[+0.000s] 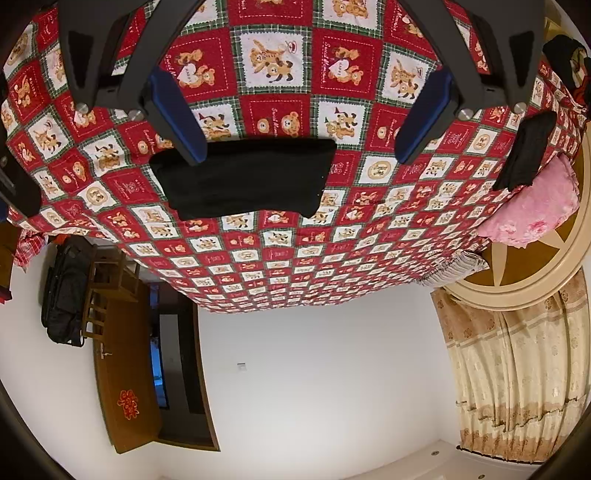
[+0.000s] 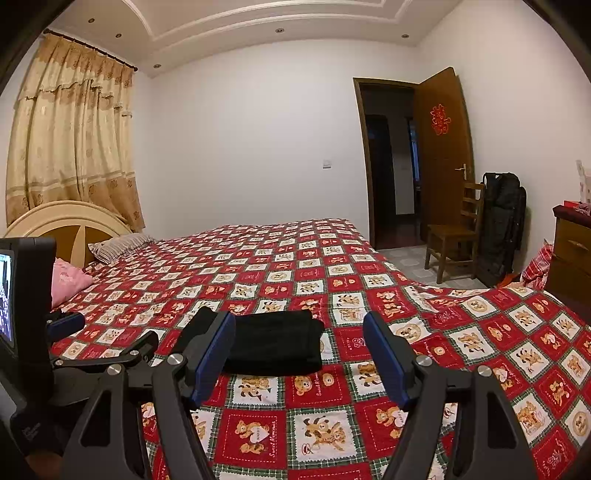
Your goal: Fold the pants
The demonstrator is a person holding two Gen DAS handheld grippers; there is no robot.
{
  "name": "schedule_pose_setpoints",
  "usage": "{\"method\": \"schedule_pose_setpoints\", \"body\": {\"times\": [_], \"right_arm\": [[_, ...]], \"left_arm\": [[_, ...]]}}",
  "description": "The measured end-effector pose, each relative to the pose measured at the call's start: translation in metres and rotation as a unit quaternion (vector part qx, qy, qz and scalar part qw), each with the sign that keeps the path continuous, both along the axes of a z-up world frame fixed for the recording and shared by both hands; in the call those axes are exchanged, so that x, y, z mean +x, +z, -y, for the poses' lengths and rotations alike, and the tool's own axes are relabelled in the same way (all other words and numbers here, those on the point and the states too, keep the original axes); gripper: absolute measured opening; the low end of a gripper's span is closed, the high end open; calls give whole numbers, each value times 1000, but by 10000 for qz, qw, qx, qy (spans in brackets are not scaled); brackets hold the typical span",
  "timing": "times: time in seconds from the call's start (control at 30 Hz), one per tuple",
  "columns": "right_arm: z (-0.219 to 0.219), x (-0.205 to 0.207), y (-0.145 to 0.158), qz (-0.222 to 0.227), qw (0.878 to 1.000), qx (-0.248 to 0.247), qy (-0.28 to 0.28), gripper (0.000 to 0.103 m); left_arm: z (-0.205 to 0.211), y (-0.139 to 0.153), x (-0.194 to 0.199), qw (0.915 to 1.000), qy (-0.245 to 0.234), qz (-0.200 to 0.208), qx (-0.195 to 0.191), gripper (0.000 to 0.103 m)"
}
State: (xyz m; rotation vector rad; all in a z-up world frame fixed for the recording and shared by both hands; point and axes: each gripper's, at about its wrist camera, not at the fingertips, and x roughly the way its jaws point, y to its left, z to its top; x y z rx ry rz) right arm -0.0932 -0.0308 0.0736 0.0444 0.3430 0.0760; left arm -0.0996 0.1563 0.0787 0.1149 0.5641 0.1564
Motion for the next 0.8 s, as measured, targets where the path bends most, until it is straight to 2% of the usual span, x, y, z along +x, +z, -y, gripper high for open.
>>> {"method": "schedule_pose_setpoints", "body": {"times": [0.33,0.6,0.8], "right_arm": [[2,5,-3,-65,10000,24,-59,73],[4,11,-7,-167,9998,70,-113,73],[7,15,-9,-226,9995,108,-169,73]], "left_arm": [[-4,-8,11,9996,11,-250,-132,103],[-5,-12,19,9991,-99,-306,-261,103],[-3,-14,23,9992,-89,-334,-211,103]]}}
